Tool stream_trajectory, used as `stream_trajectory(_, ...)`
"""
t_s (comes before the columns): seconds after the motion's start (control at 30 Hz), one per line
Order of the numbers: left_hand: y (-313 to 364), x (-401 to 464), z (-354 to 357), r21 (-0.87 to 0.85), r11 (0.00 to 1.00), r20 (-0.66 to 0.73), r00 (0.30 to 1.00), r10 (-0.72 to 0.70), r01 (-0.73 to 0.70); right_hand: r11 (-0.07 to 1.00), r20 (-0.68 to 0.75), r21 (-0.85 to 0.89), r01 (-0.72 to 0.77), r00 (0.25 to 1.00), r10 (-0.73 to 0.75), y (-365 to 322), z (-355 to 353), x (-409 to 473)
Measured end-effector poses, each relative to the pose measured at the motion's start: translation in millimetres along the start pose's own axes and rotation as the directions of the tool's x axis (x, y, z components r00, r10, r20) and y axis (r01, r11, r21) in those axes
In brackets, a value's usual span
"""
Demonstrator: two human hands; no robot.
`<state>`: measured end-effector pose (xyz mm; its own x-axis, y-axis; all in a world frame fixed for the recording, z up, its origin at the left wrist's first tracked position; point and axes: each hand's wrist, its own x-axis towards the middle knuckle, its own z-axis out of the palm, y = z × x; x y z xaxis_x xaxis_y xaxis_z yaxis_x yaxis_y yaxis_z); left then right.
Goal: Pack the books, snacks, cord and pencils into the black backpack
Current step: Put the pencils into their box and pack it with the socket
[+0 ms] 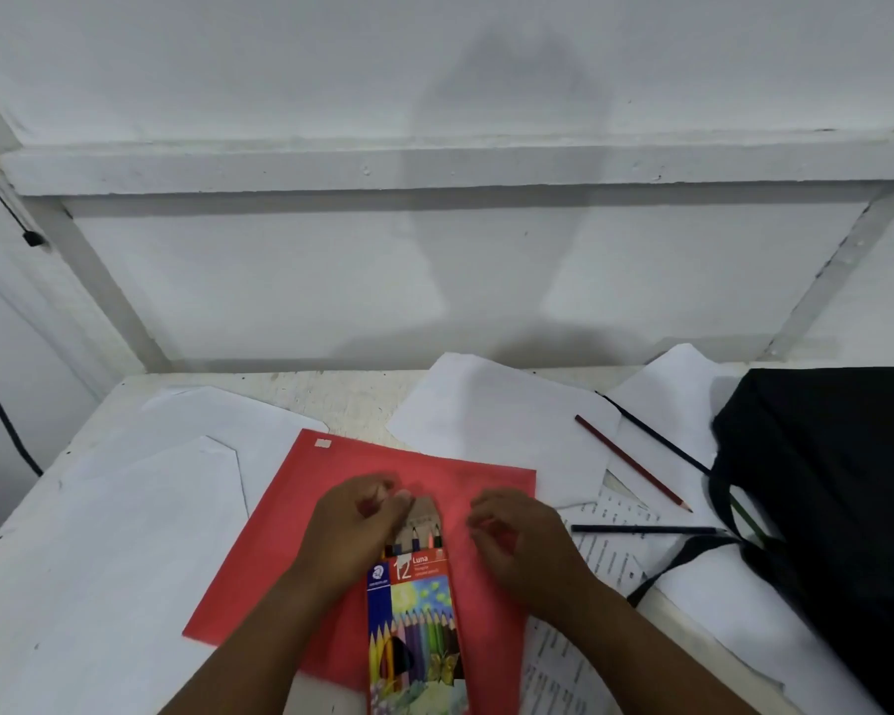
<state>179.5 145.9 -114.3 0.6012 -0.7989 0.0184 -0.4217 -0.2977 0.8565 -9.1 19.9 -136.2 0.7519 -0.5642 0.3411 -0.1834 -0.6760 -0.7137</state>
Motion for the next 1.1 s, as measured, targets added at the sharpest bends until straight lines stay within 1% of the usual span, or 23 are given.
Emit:
stream_trajectory(0.07, 11.7, -4.0, 7.5, 0.058, 0.991, -0.083, 0.988, 0.127, -0.123, 1.000, -0.078, 0.028, -0.008, 0.997, 0.010, 2.7, -11.8, -10.2)
stream_trajectory(0.1, 18.4, -5.7, 15.0, 0.095, 0.976, -0.089, 0.975, 0.204, -0.195, 0.999, -0.103, 0.032, -0.014, 0.995, 0.017, 5.3, -18.3, -16.4)
stream_trajectory(0.17, 27.9, -6.7, 33.1, 0.157, 0.940, -0.027, 0.950, 0.311, -0.303, 0.999, -0.134, 0.027, -0.038, 0.990, 0.041, 11.3, -31.0, -28.9)
stream_trajectory(0.3, 37.0, -6.8, 75.3, 0.199, 0.882, 0.083, 0.904, 0.419, -0.427, 0.993, -0.235, 0.033, -0.113, 0.965, 0.118, 23.7, -60.3, -54.1)
stream_trajectory(0.4, 48.2, -12.0, 110.4, 0.180, 0.861, 0.173, 0.877, 0.449, -0.477, 0.984, -0.312, 0.023, -0.176, 0.934, 0.174, 32.7, -85.4, -72.9)
stream_trajectory(0.5, 55.0, -13.3, 145.4, 0.207, 0.786, 0.248, 0.809, 0.534, -0.582, 0.969, -0.393, 0.003, -0.246, 0.891, 0.227, 44.2, -108.5, -88.8)
stream_trajectory(0.57, 58.3, -12.5, 165.1, 0.239, 0.756, 0.292, 0.788, 0.543, -0.609, 0.966, -0.441, -0.020, -0.256, 0.870, 0.221, 50.2, -120.8, -97.2)
stream_trajectory(0.67, 59.5, -9.1, 185.4, 0.310, 0.747, 0.323, 0.804, 0.500, -0.589, 0.965, -0.479, -0.045, -0.259, 0.853, 0.206, 55.8, -134.3, -106.0)
stream_trajectory(0.73, 58.3, -6.1, 192.7, 0.333, 0.743, 0.299, 0.812, 0.501, -0.581, 0.960, -0.494, -0.050, -0.274, 0.843, 0.215, 59.8, -140.2, -109.7)
stream_trajectory(0.8, 57.0, -1.6, 197.3, 0.296, 0.781, 0.245, 0.834, 0.494, -0.550, 0.958, -0.516, -0.038, -0.285, 0.826, 0.226, 66.0, -143.9, -111.3)
stream_trajectory(0.87, 56.8, 1.4, 199.1, 0.247, 0.833, 0.199, 0.867, 0.456, -0.495, 0.957, -0.530, -0.014, -0.290, 0.814, 0.239, 70.4, -145.7, -110.7)
stream_trajectory(0.97, 60.7, -2.6, 196.9, 0.138, 0.885, 0.162, 0.892, 0.423, -0.445, 0.954, -0.543, 0.049, -0.295, 0.794, 0.274, 74.0, -147.4, -104.3)
stream_trajectory(1.03, 69.0, -9.1, 191.1, -0.011, 0.938, 0.124, 0.930, 0.346, -0.348, 0.954, -0.568, 0.078, -0.290, 0.774, 0.281, 75.4, -148.3, -95.9)
stream_trajectory(1.1, 76.0, -12.8, 186.1, -0.163, 0.951, 0.088, 0.956, 0.280, -0.263, 0.955, -0.583, 0.065, -0.289, 0.766, 0.271, 78.4, -147.2, -83.4)
